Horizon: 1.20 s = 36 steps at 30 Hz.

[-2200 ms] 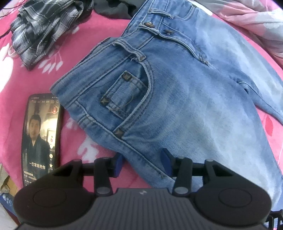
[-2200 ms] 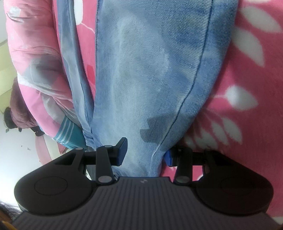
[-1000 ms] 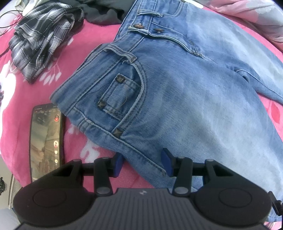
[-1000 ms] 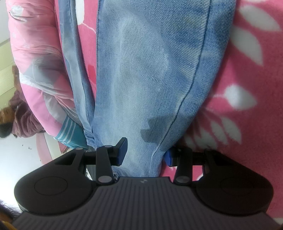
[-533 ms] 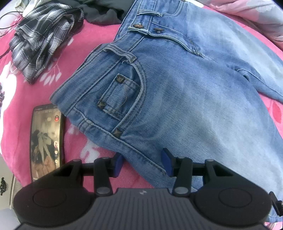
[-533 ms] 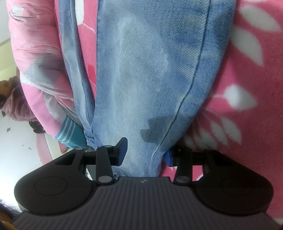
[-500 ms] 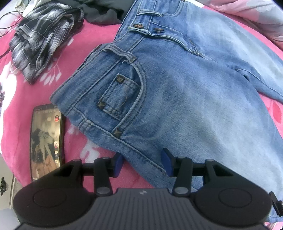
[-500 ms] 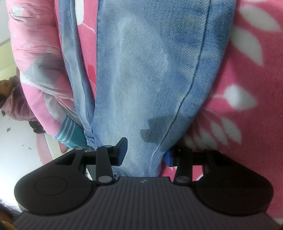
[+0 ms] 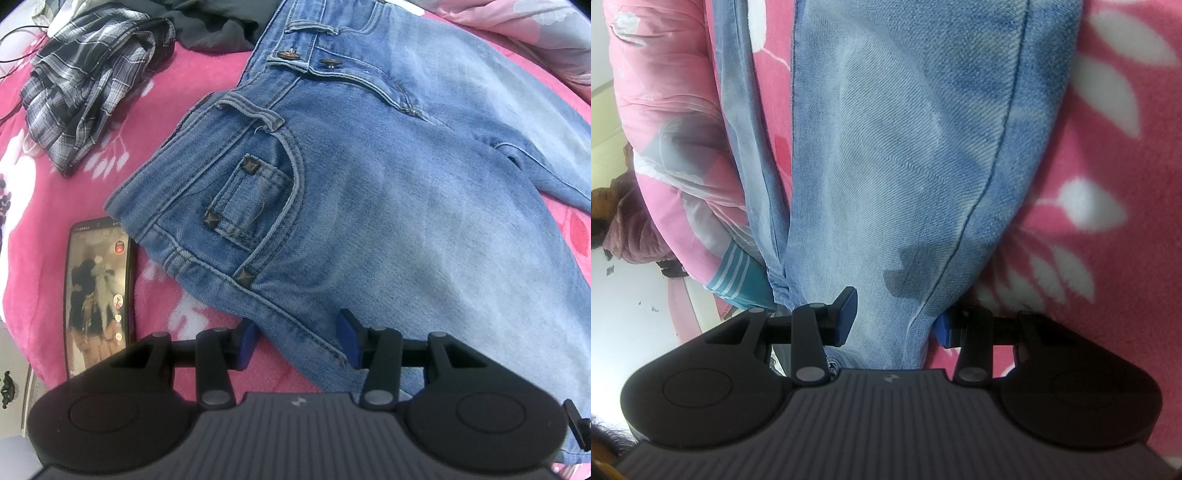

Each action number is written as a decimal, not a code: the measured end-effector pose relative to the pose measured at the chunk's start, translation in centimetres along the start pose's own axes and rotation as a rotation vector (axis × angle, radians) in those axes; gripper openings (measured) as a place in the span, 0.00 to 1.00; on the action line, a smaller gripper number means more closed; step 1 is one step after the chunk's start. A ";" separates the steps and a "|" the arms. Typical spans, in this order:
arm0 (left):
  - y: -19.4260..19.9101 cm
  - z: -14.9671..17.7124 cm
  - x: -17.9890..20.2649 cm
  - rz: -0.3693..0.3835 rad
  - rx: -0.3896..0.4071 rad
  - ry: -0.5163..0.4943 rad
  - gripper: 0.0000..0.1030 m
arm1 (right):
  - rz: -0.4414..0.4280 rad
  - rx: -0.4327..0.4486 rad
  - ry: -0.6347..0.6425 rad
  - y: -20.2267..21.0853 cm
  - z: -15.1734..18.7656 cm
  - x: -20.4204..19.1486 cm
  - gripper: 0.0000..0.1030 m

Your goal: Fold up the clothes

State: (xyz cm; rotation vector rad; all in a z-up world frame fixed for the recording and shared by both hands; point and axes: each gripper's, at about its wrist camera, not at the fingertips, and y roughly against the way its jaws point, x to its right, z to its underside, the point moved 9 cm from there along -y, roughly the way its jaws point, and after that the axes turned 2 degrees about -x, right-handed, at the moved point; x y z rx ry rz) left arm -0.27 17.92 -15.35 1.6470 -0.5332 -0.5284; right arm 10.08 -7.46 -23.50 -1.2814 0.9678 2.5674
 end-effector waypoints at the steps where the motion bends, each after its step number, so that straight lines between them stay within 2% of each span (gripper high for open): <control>1: 0.0 0.0 0.0 0.000 0.000 -0.001 0.47 | -0.001 0.000 0.001 0.0 0.0 0.0 0.39; 22: 0.8 0.0 1.6 -0.010 0.005 -0.015 0.48 | -0.004 -0.010 0.007 0.5 0.0 0.4 0.39; 29: 1.0 0.1 1.6 0.014 0.017 0.012 0.48 | -0.008 -0.010 0.009 0.7 0.0 0.4 0.39; 36: 2.1 0.7 1.2 0.044 0.084 0.029 0.39 | -0.027 0.014 0.035 1.1 0.1 -0.2 0.36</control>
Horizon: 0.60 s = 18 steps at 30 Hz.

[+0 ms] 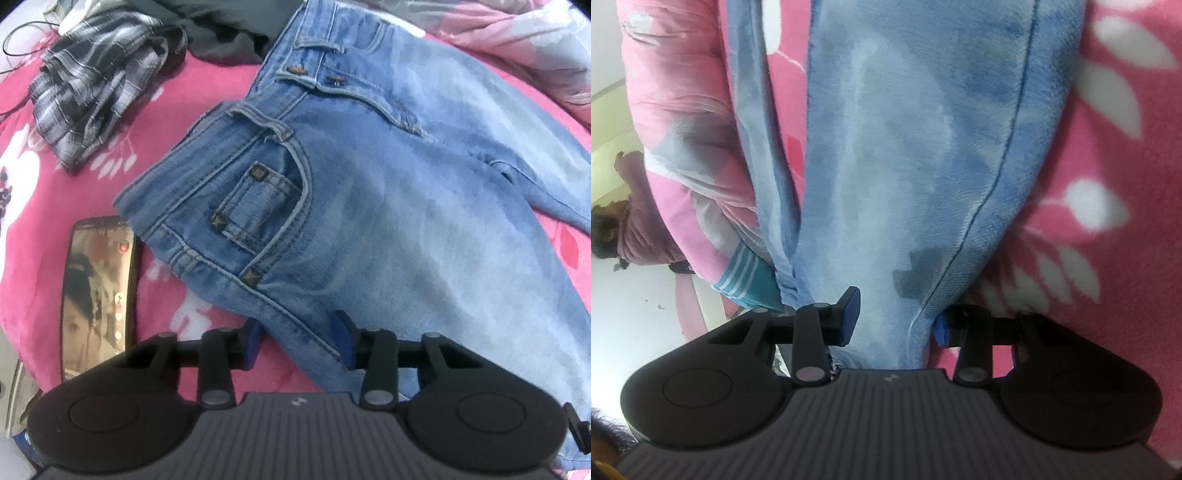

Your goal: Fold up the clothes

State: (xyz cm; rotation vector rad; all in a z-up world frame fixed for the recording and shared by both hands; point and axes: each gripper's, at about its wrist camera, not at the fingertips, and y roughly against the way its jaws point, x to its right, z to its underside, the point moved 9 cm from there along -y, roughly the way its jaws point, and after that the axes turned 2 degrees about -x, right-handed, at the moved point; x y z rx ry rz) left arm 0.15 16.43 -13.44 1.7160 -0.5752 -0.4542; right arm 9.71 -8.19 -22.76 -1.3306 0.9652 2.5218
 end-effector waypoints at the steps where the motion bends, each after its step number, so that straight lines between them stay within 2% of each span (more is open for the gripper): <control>1: 0.1 -0.1 -0.2 0.004 0.014 0.002 0.38 | 0.002 0.003 0.003 0.0 -0.1 -0.1 0.36; 2: 0.2 -0.2 -0.3 0.009 0.027 0.003 0.37 | 0.007 0.006 0.000 -0.1 -0.1 -0.1 0.36; 4: 0.4 -0.3 -0.6 0.017 0.054 0.006 0.27 | 0.023 0.012 0.003 -0.1 -0.3 -0.1 0.32; 7: 0.7 -0.6 -1.1 0.030 0.095 0.011 0.19 | 0.054 0.020 0.037 0.0 -0.4 -0.5 0.20; 9: 0.9 -0.8 -1.4 0.039 0.123 0.014 0.17 | 0.062 0.027 0.070 0.2 -0.3 -1.2 0.13; 11: 1.1 -0.9 -1.7 0.047 0.150 0.018 0.15 | 0.070 0.029 0.113 0.3 -0.3 -2.0 0.10; 18: 3.3 -4.2 -0.1 0.103 0.284 -0.014 0.12 | 0.080 0.042 0.235 0.6 -1.0 -5.8 0.07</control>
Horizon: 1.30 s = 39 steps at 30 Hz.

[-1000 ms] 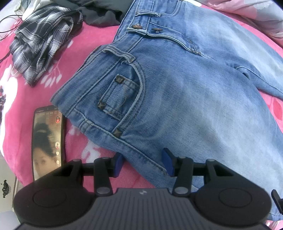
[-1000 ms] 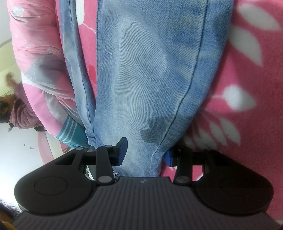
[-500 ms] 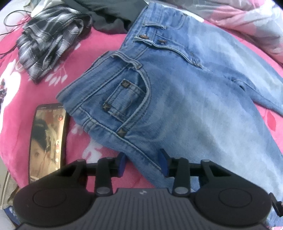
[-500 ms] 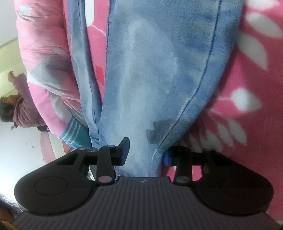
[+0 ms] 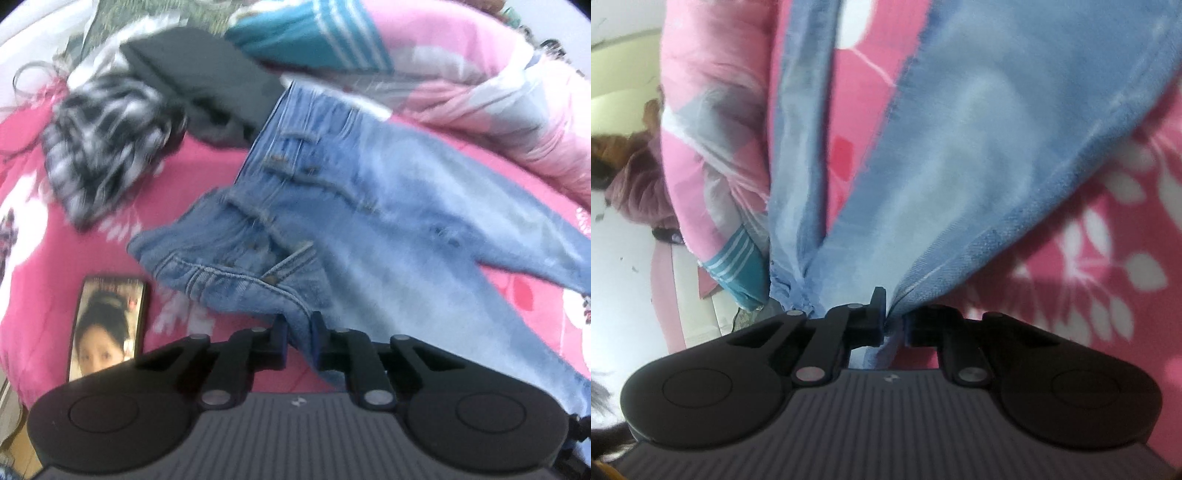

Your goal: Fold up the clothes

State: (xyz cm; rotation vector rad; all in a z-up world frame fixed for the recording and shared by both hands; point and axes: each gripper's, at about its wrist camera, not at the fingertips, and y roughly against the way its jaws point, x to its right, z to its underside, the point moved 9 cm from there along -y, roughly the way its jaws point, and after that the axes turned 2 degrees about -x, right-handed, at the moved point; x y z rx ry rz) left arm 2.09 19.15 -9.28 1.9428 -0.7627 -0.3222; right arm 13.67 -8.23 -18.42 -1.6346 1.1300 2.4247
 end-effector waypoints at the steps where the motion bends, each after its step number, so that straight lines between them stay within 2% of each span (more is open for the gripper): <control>1: 0.2 -0.6 0.3 0.009 0.020 -0.005 0.11 | -0.003 0.004 0.018 0.0 -0.4 -0.7 0.07; 9: 1.6 -5.2 2.8 0.080 0.175 -0.043 0.08 | -0.024 0.069 0.161 -0.3 -4.5 -7.0 0.06; 17: -1.5 -11.4 5.3 0.140 0.261 -0.040 0.06 | -0.036 0.112 0.287 -3.2 -8.7 -13.6 0.05; 23: -5.2 -14.6 6.4 0.150 0.274 -0.044 0.06 | -0.032 0.123 0.333 -7.2 -12.4 -17.2 0.05; 31: -10.4 -18.5 7.6 0.149 0.286 -0.045 0.06 | -0.003 0.102 0.352 -11.8 -15.7 -19.4 0.05; 39: -15.2 -19.1 7.8 0.126 0.287 -0.106 0.06 | 0.024 0.078 0.367 -16.4 -17.8 -19.1 0.05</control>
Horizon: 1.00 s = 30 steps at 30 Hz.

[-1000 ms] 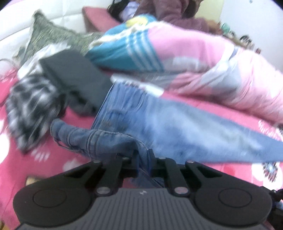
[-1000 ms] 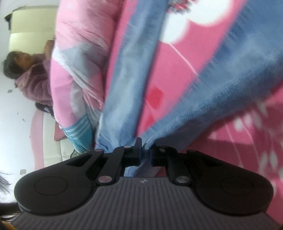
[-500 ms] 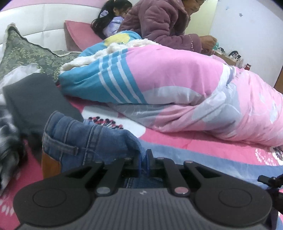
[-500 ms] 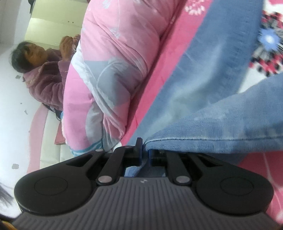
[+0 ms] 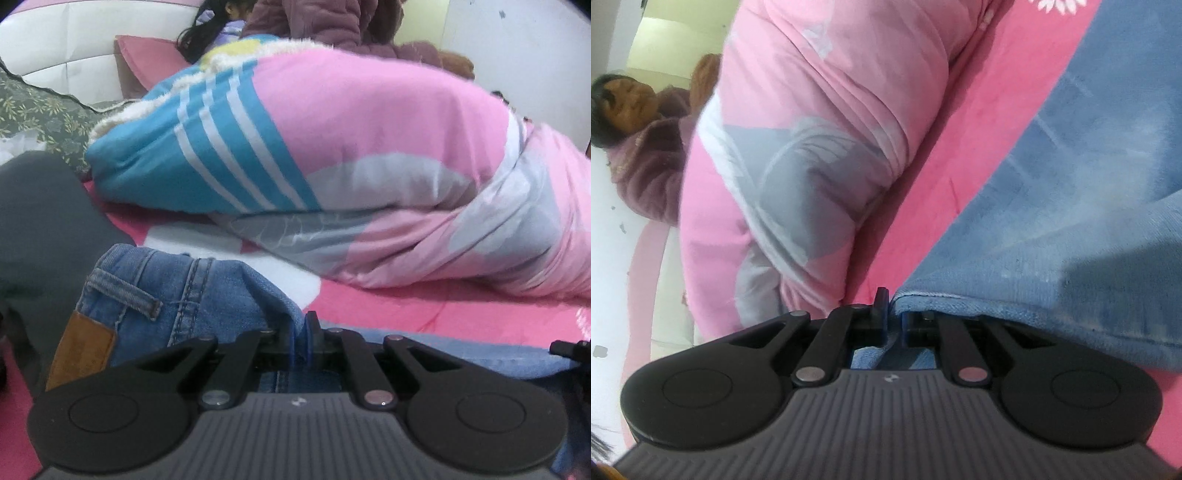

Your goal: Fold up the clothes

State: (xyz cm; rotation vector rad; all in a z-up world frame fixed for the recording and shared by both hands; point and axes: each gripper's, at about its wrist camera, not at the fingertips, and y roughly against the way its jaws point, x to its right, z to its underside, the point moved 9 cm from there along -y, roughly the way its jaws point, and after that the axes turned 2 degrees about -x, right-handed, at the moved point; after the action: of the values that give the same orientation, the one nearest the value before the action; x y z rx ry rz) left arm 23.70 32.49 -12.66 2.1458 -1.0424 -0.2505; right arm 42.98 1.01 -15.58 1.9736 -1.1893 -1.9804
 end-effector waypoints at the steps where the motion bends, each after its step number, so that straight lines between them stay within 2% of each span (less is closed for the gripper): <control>1: -0.4 0.3 -0.1 -0.003 -0.003 -0.005 0.07 | 0.003 -0.006 -0.003 -0.6 0.0 0.4 0.05; 6: 0.4 0.1 -1.0 0.036 -0.005 0.022 0.09 | 0.031 -0.030 -0.017 -3.0 0.1 2.1 0.05; 9: 1.0 -0.2 -1.6 0.065 -0.005 0.044 0.18 | 0.054 -0.068 -0.074 -4.1 0.1 3.4 0.06; 10: 1.3 -0.3 -1.8 0.075 -0.005 0.052 0.27 | 0.043 -0.076 -0.096 -4.1 0.0 3.6 0.07; 11: 1.5 -0.3 -2.0 0.085 -0.005 0.059 0.34 | 0.028 -0.089 -0.110 -4.0 -0.1 3.4 0.13; 12: 1.7 -0.4 -2.2 0.095 -0.006 0.066 0.46 | 0.003 -0.096 -0.103 -3.7 -0.1 2.9 0.31; 13: 2.0 -0.5 -2.4 0.105 -0.006 0.073 0.50 | -0.024 -0.101 -0.094 -3.4 -0.1 2.3 0.43; 14: 2.2 -0.6 -2.6 0.115 -0.006 0.081 0.51 | -0.052 -0.107 -0.084 -3.0 -0.1 1.6 0.63; 15: 2.4 -0.7 -2.8 0.124 -0.006 0.088 0.51 | -0.079 -0.112 -0.074 -2.7 0.0 1.0 0.71; 18: 4.8 0.2 -3.6 0.157 -0.040 0.141 0.53 | -0.103 -0.157 -0.050 -1.2 0.9 -0.3 0.75; 21: 7.6 3.6 -4.5 0.203 -0.152 0.237 0.53 | -0.128 -0.206 -0.049 1.4 3.5 -0.4 0.76; 24: 9.2 8.3 -5.7 0.191 -0.295 0.358 0.53 | -0.088 -0.228 -0.113 3.8 6.6 1.9 0.76; 26: 8.9 10.9 -6.8 0.145 -0.350 0.437 0.53 | -0.040 -0.228 -0.178 4.8 8.6 4.3 0.76; 28: 7.8 11.9 -7.9 0.120 -0.345 0.519 0.53 | -0.002 -0.213 -0.238 5.1 10.0 6.7 0.77; 30: 6.6 12.2 -8.8 0.124 -0.315 0.606 0.53 | -0.035 -0.184 -0.278 4.1 9.9 7.8 0.76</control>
State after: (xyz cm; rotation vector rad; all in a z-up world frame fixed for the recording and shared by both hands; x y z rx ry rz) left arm 8.37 29.88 -18.04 1.7001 -0.7169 0.2679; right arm 31.23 -1.91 -20.96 1.6849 -0.9830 -2.3471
